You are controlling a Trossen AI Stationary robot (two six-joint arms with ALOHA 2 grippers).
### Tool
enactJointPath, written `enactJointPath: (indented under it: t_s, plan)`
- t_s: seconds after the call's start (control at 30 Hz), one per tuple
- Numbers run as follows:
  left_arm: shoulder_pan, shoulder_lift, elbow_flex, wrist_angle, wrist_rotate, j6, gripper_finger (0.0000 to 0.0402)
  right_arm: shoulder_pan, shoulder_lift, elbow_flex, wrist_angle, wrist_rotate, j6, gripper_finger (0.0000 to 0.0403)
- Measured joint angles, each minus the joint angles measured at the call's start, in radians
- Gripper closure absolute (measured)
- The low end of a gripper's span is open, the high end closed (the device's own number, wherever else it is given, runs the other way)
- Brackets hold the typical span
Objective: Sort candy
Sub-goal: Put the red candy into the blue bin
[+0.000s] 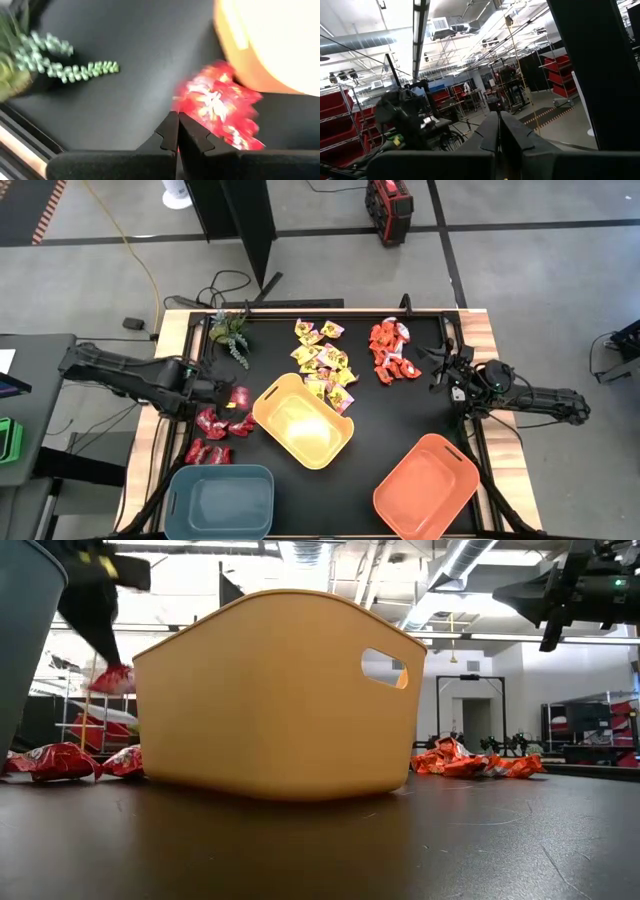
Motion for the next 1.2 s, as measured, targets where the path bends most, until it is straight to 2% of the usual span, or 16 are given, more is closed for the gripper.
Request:
enactJointPath:
  t_s: [0.2,0.3,0.5,0.63,0.8,1.0,1.2]
  plan:
    - [-0.134,0.000,0.141,-0.039,0.000,0.083,0.0401,0.000,0.000,0.000,0.000,0.000,-0.002,0.0367]
    - [-0.171,0.005,0.147,-0.036,0.005,0.096,0.0402,-0.002,0.000,0.000,0.009,0.000,-0.002,0.0367]
    - [-0.285,0.044,0.147,-0.027,0.119,0.074,0.0401,-0.002,0.000,0.001,0.016,0.000,-0.003,0.0367]
    - [-0.371,0.064,0.148,0.003,0.152,0.044,0.0401,-0.002,0.000,0.001,0.016,0.000,-0.010,0.0367]
    - [-0.467,0.077,0.194,0.011,0.138,0.019,0.0401,-0.002,0.000,0.001,0.016,0.000,-0.010,0.0367]
    - [-0.569,0.110,0.311,0.043,0.102,0.055,0.0401,-0.002,0.000,0.001,0.012,0.000,-0.002,0.0367]
    - [-0.653,0.187,0.370,0.141,0.159,0.066,0.0401,-0.002,0.000,0.001,0.001,0.000,-0.001,0.0367]
